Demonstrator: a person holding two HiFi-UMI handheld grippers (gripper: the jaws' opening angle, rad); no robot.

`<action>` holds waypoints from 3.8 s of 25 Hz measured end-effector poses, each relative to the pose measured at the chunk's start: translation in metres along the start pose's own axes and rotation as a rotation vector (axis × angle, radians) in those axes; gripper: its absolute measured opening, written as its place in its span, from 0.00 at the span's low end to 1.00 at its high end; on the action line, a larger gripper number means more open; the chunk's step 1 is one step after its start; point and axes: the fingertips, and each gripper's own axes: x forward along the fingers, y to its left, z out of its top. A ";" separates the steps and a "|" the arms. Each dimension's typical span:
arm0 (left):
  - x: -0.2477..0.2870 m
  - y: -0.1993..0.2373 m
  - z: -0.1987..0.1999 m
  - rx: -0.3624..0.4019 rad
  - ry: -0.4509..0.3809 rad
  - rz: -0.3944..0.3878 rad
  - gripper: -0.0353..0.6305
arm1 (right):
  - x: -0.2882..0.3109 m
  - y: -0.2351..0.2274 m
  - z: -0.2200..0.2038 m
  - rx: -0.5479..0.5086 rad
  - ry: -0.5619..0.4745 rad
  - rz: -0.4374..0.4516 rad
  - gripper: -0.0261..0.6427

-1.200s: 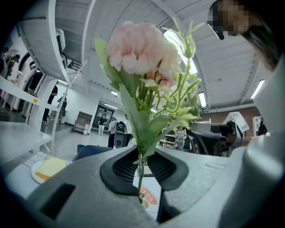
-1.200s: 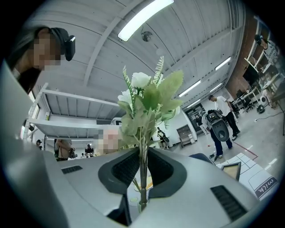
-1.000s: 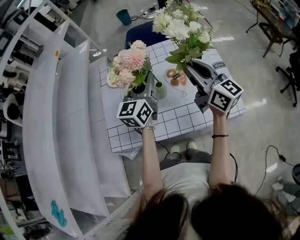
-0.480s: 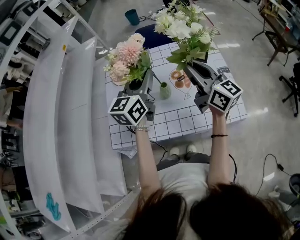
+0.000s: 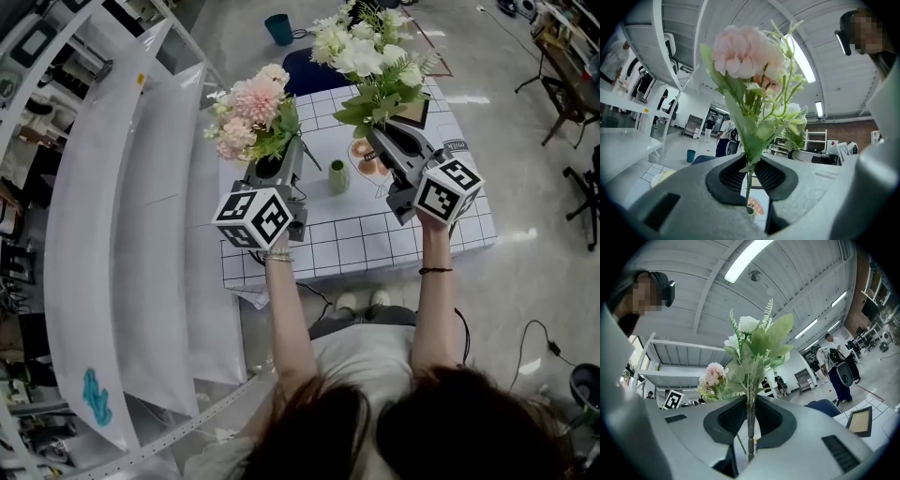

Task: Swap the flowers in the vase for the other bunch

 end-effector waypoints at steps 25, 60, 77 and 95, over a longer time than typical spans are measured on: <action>-0.038 0.003 -0.010 -0.035 -0.035 0.106 0.14 | 0.000 0.011 -0.003 0.021 0.010 0.052 0.11; -0.061 0.110 -0.021 -0.148 -0.023 0.134 0.14 | 0.079 0.006 -0.039 0.028 -0.092 0.055 0.11; -0.056 0.123 -0.035 -0.169 -0.003 0.178 0.14 | 0.099 -0.012 -0.059 0.067 -0.092 0.113 0.11; -0.053 0.136 -0.048 -0.164 0.028 0.211 0.14 | 0.112 -0.024 -0.075 0.090 -0.112 0.153 0.11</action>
